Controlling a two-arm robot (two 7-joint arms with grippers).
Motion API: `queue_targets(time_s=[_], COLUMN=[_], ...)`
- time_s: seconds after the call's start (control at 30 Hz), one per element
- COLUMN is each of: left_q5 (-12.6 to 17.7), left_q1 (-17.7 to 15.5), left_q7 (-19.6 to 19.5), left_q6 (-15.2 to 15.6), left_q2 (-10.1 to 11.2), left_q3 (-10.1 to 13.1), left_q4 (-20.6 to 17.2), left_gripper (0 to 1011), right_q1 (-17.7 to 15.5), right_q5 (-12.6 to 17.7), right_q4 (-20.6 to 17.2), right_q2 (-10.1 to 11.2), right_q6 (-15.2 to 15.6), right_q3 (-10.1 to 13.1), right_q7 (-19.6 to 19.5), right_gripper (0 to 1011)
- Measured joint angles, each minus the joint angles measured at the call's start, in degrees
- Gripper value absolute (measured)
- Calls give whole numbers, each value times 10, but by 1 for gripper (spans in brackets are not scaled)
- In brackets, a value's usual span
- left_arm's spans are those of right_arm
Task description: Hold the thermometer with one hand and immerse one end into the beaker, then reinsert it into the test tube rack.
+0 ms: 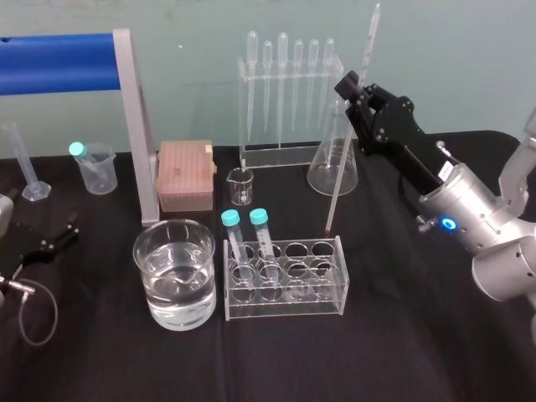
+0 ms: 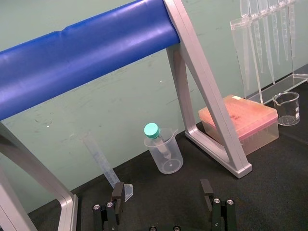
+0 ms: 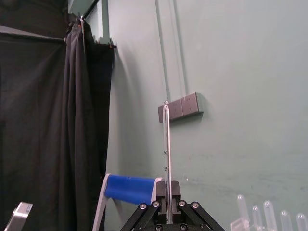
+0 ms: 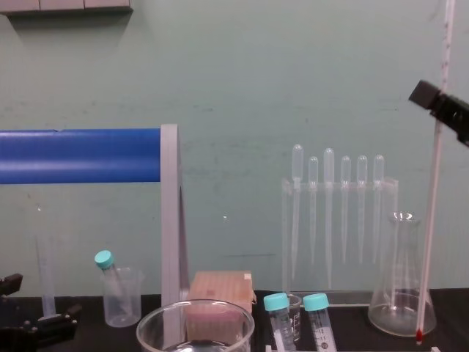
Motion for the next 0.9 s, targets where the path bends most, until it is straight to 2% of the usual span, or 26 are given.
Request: queue_targets(time_s=[0.37,0.9], left_q5=[0,0], left_q1=[0,0], left_q7=[0,0], left_q6=[0,0], left_q2=[0,0], left_q3=[0,0], left_q4=[0,0], left_gripper=[1008,1008], right_q1=[12,21], right_q5=[1,-8], right_q4=[30,56], right_q2=[-11,-5], right_q6=[10,33], right_q3=[-12,-29], right_q7=[16,21], right_gripper=[56,56])
